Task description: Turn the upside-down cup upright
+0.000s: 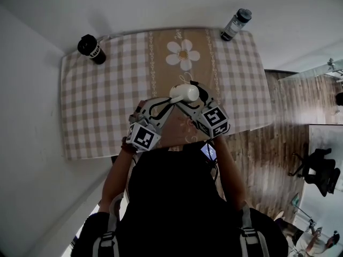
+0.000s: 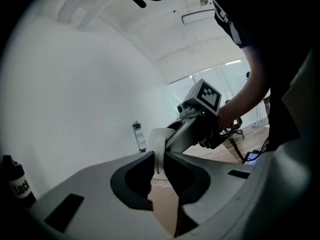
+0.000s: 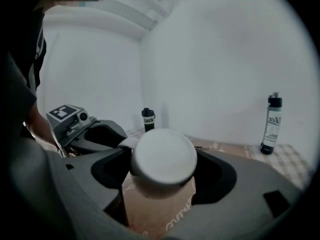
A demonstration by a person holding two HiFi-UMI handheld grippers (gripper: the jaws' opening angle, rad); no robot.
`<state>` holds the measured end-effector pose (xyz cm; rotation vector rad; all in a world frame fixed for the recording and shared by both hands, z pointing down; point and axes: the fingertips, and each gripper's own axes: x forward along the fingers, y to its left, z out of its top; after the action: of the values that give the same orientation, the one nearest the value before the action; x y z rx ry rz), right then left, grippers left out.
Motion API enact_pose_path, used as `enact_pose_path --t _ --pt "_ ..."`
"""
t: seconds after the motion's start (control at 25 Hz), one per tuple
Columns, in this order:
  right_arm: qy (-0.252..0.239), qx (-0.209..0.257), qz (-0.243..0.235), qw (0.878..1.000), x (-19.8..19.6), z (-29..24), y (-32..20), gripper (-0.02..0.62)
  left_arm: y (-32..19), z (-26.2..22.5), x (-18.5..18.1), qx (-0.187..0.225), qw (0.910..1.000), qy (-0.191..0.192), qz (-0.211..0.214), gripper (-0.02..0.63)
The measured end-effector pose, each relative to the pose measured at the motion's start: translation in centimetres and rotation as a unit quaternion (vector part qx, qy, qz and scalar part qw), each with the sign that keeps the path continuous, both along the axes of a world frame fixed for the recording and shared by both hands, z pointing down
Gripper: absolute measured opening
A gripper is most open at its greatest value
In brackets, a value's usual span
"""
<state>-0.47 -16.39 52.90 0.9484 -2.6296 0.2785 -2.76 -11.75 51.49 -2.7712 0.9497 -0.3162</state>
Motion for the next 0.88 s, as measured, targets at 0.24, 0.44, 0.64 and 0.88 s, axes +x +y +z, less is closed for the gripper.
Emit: enact_pose_path --t 0.24,0.44,0.64,0.88 --pt "0.095 0.041 -0.003 0.995 0.0 1.0 0.0 0.383 0.0 2.4 0.4 -0.002 0.9989 -0.043 -0.016 0.066" --pt "0.114 0.025 -0.048 0.992 -0.7 2.0 0.8 0.382 0.9 3.3 0.1 -0.03 0.9992 -0.025 -0.006 0.067" --pt "0.098 0.023 -0.08 0.992 -1.0 2.2 1.5 0.382 1.4 3.5 -0.3 -0.048 0.9988 0.001 0.005 0.067" --pt "0.083 0.02 -0.107 0.991 -1.1 2.3 2.0 0.371 1.4 3.6 -0.8 -0.039 0.9991 -0.011 0.014 0.064"
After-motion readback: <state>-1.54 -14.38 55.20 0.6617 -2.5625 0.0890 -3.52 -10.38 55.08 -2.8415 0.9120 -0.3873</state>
